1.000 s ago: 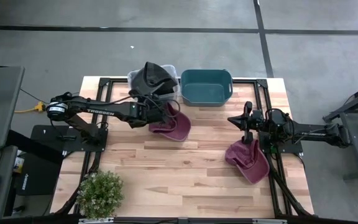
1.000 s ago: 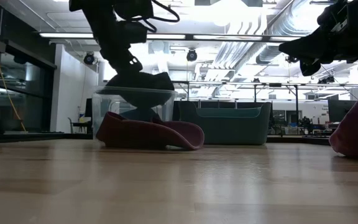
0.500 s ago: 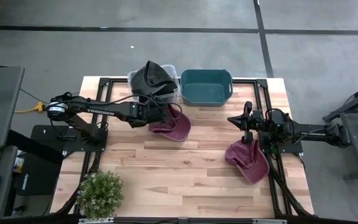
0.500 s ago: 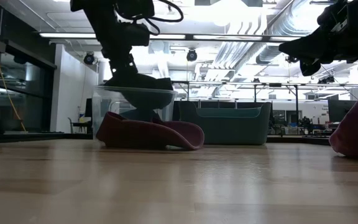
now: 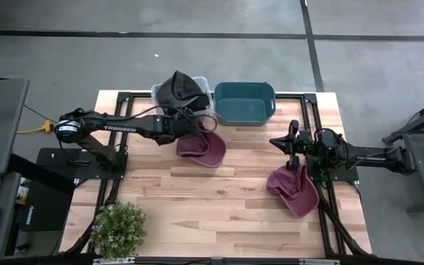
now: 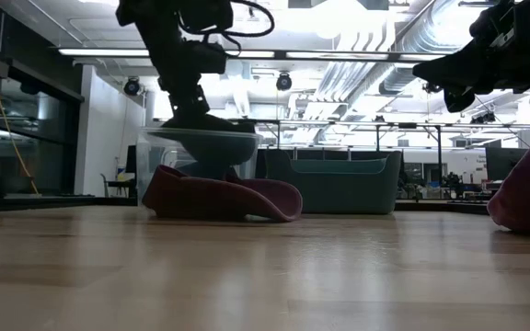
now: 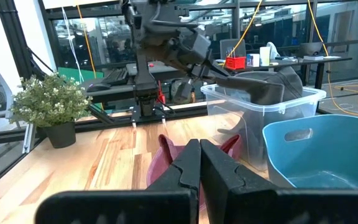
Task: Pick & Place hat
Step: Put the black cap into the transparent bin
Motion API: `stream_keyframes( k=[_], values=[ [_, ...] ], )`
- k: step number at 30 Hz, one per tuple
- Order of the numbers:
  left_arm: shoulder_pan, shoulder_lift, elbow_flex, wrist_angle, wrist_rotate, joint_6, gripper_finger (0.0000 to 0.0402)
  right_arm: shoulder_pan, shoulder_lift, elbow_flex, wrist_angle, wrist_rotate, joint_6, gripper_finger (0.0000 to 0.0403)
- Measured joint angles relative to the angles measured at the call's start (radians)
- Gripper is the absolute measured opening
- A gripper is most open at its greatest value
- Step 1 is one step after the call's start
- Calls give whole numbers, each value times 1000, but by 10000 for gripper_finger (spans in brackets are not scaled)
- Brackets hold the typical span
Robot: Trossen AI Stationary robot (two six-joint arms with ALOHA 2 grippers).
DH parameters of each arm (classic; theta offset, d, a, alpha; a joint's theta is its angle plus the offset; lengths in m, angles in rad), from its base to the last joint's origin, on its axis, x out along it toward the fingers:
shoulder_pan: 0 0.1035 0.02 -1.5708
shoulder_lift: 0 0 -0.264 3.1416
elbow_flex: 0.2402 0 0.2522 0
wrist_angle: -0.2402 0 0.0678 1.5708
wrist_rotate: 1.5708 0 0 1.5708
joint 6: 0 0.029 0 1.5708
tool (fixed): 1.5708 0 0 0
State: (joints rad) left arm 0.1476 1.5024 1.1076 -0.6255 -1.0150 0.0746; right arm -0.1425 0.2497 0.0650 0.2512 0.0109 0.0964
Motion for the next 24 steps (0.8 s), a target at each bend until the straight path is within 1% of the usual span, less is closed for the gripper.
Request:
stream_keyframes(
  k=[4, 7, 9, 17, 20, 24],
  values=[
    [39, 0, 0, 1, 22, 0, 0, 0, 0, 0, 0, 0, 0, 1],
    [58, 0, 0, 0, 87, -5, 0, 0, 0, 0, 0, 0, 0, 1],
    [58, 0, 0, 0, 108, -16, 0, 0, 0, 0, 0, 0, 0, 1],
    [55, 0, 0, 3, 112, -19, 4, 0, 0, 0, 0, 0, 0, 1],
    [55, 0, 0, 3, 110, -26, 25, 0, 0, 0, 0, 0, 0, 1],
    [55, -3, 0, 4, 91, -53, 77, 0, 0, 0, 0, 0, 0, 1]
  ],
)
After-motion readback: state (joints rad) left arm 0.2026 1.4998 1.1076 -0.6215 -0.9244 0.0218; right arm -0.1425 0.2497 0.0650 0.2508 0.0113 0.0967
